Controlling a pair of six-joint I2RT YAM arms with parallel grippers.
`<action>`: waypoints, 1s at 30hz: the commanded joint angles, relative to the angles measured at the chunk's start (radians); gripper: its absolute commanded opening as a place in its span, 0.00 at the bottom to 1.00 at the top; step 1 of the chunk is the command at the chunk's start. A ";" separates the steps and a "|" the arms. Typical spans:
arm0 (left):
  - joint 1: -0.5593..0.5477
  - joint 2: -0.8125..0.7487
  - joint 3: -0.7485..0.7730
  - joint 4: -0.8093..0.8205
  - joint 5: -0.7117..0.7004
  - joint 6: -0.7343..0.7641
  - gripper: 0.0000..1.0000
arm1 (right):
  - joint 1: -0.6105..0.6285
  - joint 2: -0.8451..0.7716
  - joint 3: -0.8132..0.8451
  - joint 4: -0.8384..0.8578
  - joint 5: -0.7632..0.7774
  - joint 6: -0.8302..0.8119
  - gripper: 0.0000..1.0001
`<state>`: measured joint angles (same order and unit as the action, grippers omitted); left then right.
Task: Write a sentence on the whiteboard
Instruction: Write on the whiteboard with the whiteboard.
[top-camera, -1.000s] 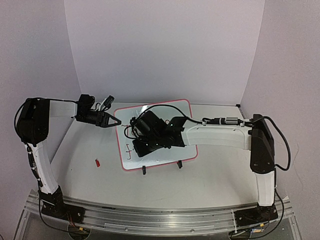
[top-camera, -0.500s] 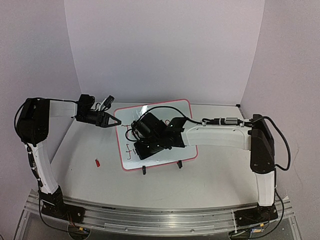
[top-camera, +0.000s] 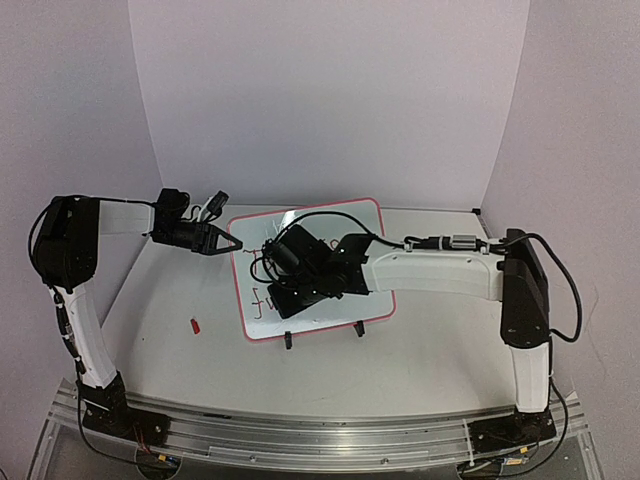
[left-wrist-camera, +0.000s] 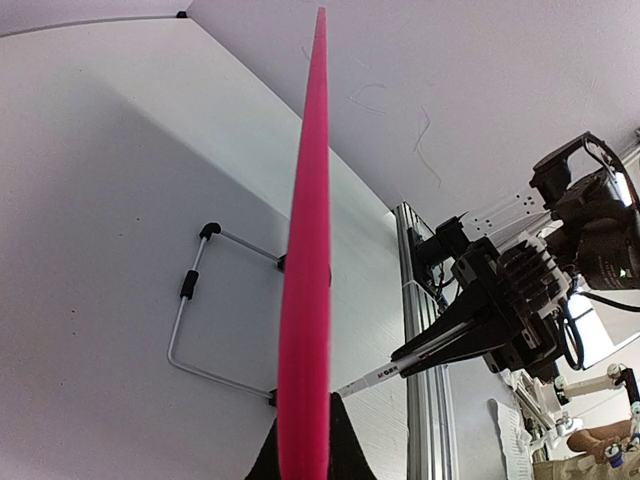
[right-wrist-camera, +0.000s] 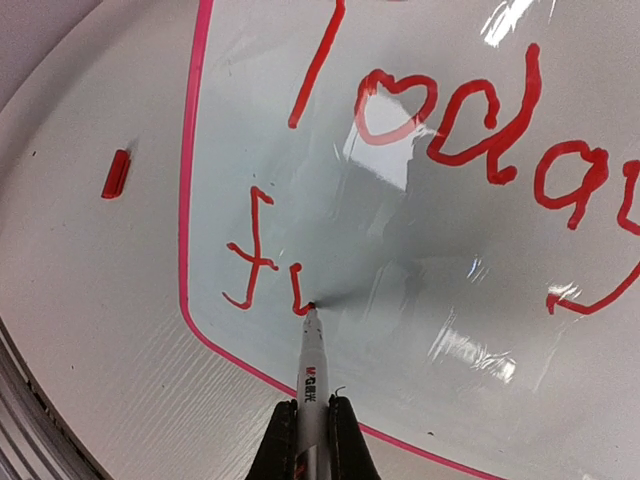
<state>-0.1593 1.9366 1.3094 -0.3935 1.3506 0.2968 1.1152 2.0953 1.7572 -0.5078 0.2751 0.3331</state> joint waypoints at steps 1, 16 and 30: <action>-0.036 0.023 0.008 -0.025 -0.088 0.093 0.00 | -0.016 0.004 0.059 -0.021 0.110 -0.037 0.00; -0.036 0.028 0.011 -0.030 -0.094 0.091 0.00 | -0.017 0.012 0.052 -0.027 0.083 -0.028 0.00; -0.036 0.026 0.009 -0.027 -0.093 0.088 0.00 | -0.017 0.004 -0.008 -0.049 0.040 0.018 0.00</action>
<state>-0.1593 1.9366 1.3094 -0.3939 1.3495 0.2962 1.1110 2.0953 1.7764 -0.5193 0.2988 0.3288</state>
